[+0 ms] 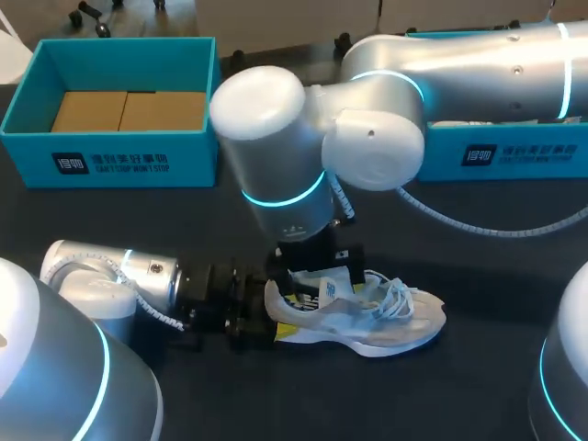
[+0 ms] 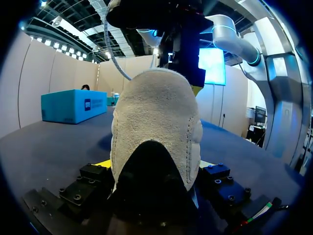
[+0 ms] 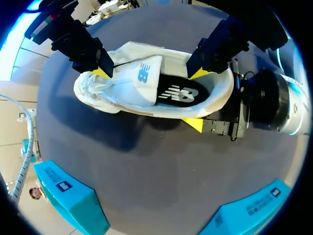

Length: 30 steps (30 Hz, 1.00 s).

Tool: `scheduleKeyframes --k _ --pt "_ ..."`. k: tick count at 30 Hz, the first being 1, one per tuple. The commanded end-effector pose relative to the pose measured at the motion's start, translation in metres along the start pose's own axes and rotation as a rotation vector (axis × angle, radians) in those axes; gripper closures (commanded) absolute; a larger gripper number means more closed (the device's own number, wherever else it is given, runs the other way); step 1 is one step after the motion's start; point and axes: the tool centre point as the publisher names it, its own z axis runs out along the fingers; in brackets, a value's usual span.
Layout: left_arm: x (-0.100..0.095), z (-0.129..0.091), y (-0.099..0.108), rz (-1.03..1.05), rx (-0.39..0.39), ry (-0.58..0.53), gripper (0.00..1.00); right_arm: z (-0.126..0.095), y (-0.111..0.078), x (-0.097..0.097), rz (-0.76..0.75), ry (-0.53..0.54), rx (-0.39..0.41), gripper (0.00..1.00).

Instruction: Take the shoe out of the shoebox, open the shoe tongue, remove and reinsert the insole, then place the shoe into the shoebox

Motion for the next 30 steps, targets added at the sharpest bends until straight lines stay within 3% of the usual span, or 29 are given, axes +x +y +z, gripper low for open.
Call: scheduleKeyframes --k 1,18,30 --pt "-0.001 0.001 0.002 -0.001 -0.003 0.001 1.0 0.003 -0.006 0.004 0.525 -0.247 -0.032 0.0" --pt "-0.001 0.001 0.002 -0.001 -0.003 0.001 1.0 0.023 0.004 -0.018 0.568 -0.186 -0.083 0.0" --pt "-0.001 0.001 0.002 -0.001 -0.003 0.001 1.0 0.015 0.006 -0.023 0.587 -0.189 -0.098 0.0"
